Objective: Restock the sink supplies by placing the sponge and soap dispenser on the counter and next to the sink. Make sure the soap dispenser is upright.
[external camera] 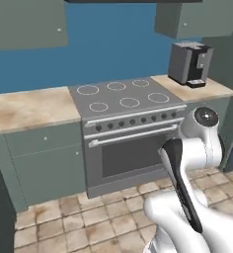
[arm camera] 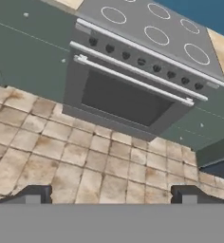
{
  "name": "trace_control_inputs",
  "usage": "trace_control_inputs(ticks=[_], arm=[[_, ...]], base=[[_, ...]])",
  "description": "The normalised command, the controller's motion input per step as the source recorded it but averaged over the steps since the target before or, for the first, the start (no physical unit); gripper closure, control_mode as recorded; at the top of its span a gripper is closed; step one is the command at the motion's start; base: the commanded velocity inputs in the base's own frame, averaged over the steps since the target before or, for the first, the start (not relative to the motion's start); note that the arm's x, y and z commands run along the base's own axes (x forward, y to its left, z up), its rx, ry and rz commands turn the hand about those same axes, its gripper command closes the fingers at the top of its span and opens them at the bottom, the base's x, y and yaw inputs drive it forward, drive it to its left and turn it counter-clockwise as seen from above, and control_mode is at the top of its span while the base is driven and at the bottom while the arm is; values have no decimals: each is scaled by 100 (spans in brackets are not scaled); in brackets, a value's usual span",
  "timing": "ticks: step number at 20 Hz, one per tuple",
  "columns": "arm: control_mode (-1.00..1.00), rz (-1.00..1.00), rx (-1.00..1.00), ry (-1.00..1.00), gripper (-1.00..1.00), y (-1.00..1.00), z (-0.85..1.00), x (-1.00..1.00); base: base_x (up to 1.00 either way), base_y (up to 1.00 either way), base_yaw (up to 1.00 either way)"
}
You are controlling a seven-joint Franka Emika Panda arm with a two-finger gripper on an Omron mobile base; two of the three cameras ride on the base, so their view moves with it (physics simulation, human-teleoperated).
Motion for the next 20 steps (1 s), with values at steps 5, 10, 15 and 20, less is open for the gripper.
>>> trace_control_inputs(ticks=[5, 10, 15, 20], arm=[[100, 0, 0, 0, -100, 0, 0, 0], [100, 0, 0, 0, -100, 0, 0, 0], [100, 0, 0, 0, -100, 0, 0, 0], [100, 0, 0, 0, -100, 0, 0, 0]], base=[[7, 0, -77], [22, 2, -73], [40, 25, -67], [57, 37, -61]])
